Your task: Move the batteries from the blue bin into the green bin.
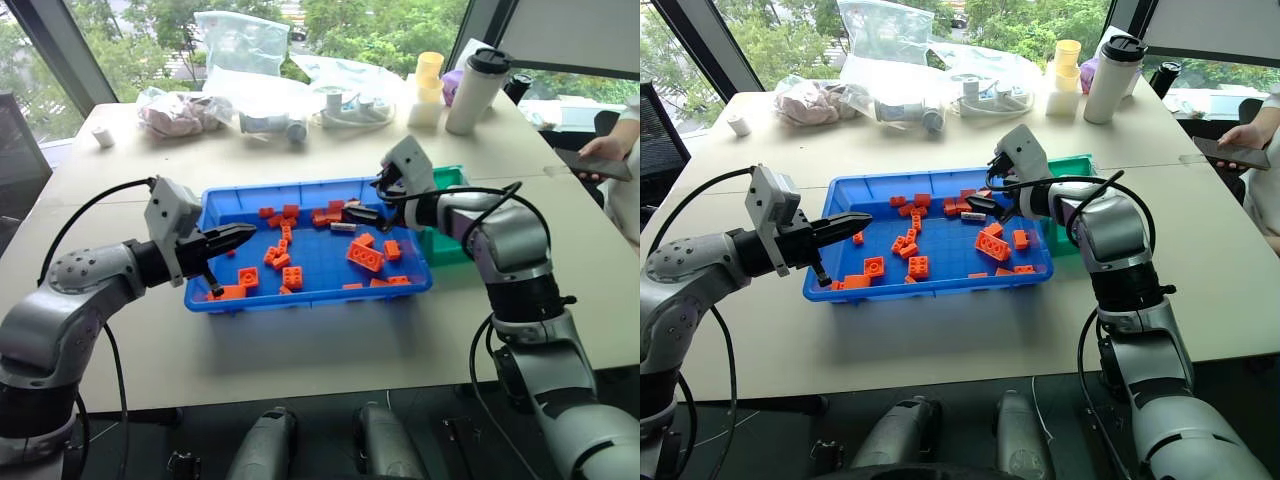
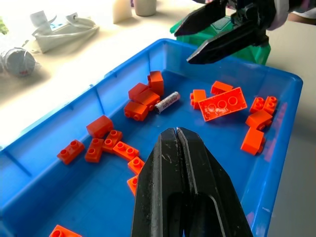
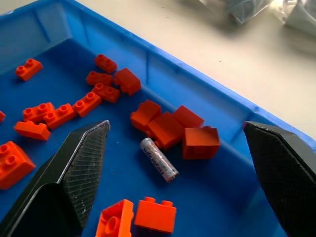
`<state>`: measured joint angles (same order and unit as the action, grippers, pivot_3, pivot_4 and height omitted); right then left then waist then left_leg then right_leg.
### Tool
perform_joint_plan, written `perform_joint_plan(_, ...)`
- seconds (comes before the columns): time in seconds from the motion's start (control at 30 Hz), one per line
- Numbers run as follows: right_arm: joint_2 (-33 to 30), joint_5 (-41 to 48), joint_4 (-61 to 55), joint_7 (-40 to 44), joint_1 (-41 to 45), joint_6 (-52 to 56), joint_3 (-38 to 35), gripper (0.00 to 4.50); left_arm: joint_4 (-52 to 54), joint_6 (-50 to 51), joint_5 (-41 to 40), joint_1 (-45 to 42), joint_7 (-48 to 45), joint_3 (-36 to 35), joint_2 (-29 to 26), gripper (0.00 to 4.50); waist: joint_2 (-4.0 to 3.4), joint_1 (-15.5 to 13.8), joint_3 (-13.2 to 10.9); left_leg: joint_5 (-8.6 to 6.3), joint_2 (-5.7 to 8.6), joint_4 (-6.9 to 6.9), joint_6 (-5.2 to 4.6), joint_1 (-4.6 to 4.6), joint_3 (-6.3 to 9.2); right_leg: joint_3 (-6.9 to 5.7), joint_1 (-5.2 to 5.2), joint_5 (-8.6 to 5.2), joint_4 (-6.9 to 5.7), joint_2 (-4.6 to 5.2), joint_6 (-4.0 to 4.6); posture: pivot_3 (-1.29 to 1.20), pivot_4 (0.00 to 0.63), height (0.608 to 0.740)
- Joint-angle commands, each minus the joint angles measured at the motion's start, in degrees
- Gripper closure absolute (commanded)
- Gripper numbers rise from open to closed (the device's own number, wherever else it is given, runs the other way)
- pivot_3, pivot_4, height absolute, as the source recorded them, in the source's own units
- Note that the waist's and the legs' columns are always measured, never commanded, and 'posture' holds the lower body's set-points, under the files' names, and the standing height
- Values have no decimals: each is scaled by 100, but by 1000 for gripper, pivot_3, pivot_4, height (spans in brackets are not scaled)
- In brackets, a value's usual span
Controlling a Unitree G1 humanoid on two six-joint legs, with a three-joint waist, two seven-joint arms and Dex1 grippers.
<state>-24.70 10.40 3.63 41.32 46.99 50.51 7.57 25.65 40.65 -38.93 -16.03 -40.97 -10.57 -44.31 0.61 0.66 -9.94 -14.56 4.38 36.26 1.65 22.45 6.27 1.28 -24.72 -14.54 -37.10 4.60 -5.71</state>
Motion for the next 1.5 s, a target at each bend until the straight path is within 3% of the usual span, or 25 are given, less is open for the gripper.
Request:
perform_joint_plan(0.03,152,-81,656,109,33,-438,238,62,265,-16,-69,32,85,-188,5,4500,0,20,0,0,0,0,0,-2,-1,0,0,0,-1,0,0,0,150,740)
perform_joint_plan(0.43,759,-507,2939,150,660,-1702,520,62,563,54,-147,274,359,-312,45,4500,0,49,0,1,-3,-4,1,-3,-3,3,-5,0,-4,-6,0,0,150,740)
perform_joint_plan(0.5,804,-576,3108,173,749,-1778,548,575,585,59,-153,290,381,-323,51,4500,0,47,0,1,-3,-4,2,-3,-2,3,-5,0,-5,-7,0,0,150,740)
perform_joint_plan(0.57,810,-674,3157,196,800,-1866,590,1376,605,64,-167,305,407,-334,52,4500,0,47,0,1,-3,-4,2,-3,-2,3,-5,0,-4,-6,0,0,150,740)
perform_joint_plan(0.67,763,-808,3060,274,807,-1899,664,3102,630,59,-189,331,443,-347,46,4500,0,49,0,1,-3,-5,2,-3,-2,3,-6,0,-5,-6,0,0,150,740)
perform_joint_plan(0.77,609,-1090,2815,248,752,-2002,827,4469,629,52,-197,324,462,-338,44,4500,0,50,0,1,-3,-5,2,-3,-2,3,-6,0,-5,-7,0,0,150,740)
perform_joint_plan(1.0,-181,-963,866,84,853,-1329,78,4456,573,25,-207,286,450,-300,31,4500,-3,16,-2,1,-1,-2,2,1,-1,2,-8,0,-5,-5,0,0,150,740)
perform_joint_plan(1.13,-949,-908,521,-130,881,-732,-610,4456,514,-3,-225,246,418,-259,77,4500,-1,-5,-1,0,-1,-2,0,2,-1,1,-5,0,-1,-3,0,0,150,740)
perform_joint_plan(1.23,-1504,-999,370,-88,598,-622,-684,4456,436,-23,-232,173,354,-221,97,4500,0,-2,0,0,0,-3,0,1,-1,-1,-1,0,4,0,0,0,150,740)
perform_joint_plan(1.43,-1926,-1027,153,84,-41,-801,-513,4456,252,-56,-171,-45,208,-105,137,4500,-4,62,-2,-1,-11,-9,-2,-6,-11,5,-2,0,1,-2,1,0,150,740)
perform_joint_plan(1.5,-1858,-925,94,104,-228,-692,-519,3370,189,-79,-135,-120,140,-53,148,4500,-3,49,-2,-1,-10,-8,-2,-6,-14,8,-3,0,0,-2,1,0,150,740)
